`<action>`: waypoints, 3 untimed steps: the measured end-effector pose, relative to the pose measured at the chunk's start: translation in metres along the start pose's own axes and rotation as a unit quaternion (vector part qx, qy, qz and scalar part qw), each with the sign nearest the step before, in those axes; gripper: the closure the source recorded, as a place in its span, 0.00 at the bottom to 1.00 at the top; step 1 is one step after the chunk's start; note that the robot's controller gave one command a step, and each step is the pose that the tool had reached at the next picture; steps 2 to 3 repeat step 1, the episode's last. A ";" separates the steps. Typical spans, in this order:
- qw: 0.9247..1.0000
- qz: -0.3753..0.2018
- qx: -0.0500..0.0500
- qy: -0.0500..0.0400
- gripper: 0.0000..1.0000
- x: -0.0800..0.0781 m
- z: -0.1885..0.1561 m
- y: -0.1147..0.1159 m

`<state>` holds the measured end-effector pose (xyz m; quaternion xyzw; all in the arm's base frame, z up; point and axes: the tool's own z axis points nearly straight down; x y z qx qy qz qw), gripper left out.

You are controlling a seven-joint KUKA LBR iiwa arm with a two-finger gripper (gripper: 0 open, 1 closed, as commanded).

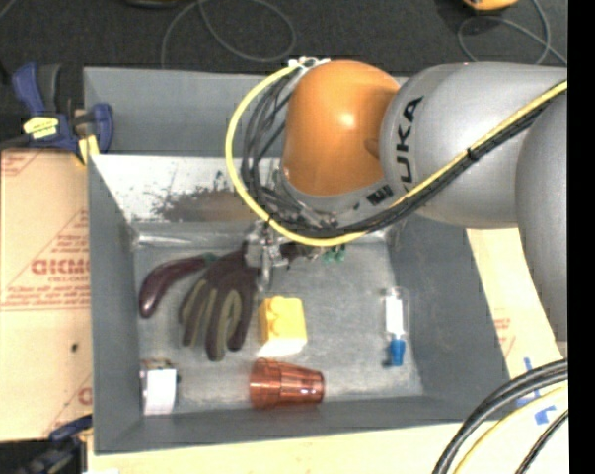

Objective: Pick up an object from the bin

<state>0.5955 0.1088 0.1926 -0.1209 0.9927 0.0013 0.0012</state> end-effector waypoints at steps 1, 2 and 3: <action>1.000 -0.008 0.000 -0.002 1.00 -0.009 -0.066 0.002; 1.000 -0.008 0.000 -0.002 1.00 -0.009 -0.066 0.002; 1.000 -0.008 0.000 -0.002 1.00 -0.009 -0.066 0.002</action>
Offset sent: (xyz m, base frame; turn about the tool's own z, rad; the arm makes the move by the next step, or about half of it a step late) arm 0.0000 0.0000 0.0000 0.0000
